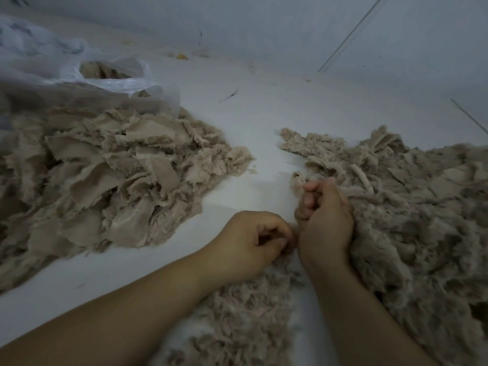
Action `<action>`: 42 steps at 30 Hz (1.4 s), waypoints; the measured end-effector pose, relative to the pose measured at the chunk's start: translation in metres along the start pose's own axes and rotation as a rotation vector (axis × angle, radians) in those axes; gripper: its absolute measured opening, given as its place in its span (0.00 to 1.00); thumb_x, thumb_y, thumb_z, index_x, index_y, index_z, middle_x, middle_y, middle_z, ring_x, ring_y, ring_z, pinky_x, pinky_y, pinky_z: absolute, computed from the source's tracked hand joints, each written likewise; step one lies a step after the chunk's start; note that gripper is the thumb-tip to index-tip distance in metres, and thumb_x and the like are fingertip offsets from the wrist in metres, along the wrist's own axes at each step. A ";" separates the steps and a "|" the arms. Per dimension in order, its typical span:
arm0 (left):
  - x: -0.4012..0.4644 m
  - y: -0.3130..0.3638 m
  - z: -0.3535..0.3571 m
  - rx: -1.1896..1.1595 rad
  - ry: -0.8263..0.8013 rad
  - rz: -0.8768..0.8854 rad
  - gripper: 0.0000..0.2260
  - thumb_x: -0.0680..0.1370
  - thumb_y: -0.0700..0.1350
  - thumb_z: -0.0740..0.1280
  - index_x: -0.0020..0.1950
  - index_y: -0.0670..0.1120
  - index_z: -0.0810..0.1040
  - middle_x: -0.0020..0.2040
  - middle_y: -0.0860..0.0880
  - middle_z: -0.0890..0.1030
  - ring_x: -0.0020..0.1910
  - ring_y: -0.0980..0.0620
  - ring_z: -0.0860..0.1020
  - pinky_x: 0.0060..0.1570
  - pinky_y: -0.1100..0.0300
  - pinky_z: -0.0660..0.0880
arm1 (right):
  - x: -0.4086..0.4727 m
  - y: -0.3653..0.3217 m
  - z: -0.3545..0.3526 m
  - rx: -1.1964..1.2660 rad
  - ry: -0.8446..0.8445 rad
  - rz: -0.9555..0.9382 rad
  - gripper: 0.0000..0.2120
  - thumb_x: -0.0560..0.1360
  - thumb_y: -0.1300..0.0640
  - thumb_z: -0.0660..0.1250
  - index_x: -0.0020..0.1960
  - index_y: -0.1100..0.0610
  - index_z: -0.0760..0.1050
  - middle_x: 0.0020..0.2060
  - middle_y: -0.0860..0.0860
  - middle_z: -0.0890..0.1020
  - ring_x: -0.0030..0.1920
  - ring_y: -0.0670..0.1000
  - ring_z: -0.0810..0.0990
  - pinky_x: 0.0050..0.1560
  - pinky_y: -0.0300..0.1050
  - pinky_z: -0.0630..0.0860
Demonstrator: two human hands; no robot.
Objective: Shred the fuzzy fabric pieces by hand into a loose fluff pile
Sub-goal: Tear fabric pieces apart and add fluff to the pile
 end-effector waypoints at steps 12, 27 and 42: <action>-0.075 0.012 0.020 -0.019 -0.112 -0.059 0.14 0.76 0.31 0.62 0.51 0.45 0.84 0.48 0.50 0.85 0.46 0.47 0.83 0.48 0.49 0.80 | -0.003 -0.007 -0.009 0.020 -0.039 0.019 0.21 0.85 0.55 0.54 0.37 0.57 0.75 0.24 0.47 0.71 0.24 0.43 0.63 0.25 0.35 0.60; 0.026 0.004 0.006 0.466 0.109 0.109 0.26 0.74 0.31 0.64 0.71 0.43 0.70 0.68 0.46 0.71 0.59 0.49 0.75 0.57 0.63 0.70 | -0.031 0.007 -0.031 0.178 -0.062 0.211 0.23 0.84 0.54 0.55 0.32 0.50 0.77 0.25 0.46 0.70 0.23 0.43 0.65 0.22 0.35 0.61; 0.005 0.001 -0.021 0.446 0.360 0.095 0.07 0.75 0.36 0.69 0.41 0.46 0.79 0.38 0.52 0.78 0.37 0.57 0.73 0.37 0.68 0.68 | -0.019 0.006 -0.004 -0.537 -0.283 -0.030 0.09 0.80 0.64 0.63 0.51 0.54 0.81 0.32 0.47 0.80 0.27 0.41 0.75 0.29 0.37 0.73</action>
Point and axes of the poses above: each hand's wrist, its own x-axis towards the middle knuckle, its own z-axis out of the palm, y = z × x, the point moved 7 cm from there along x, towards the middle knuckle
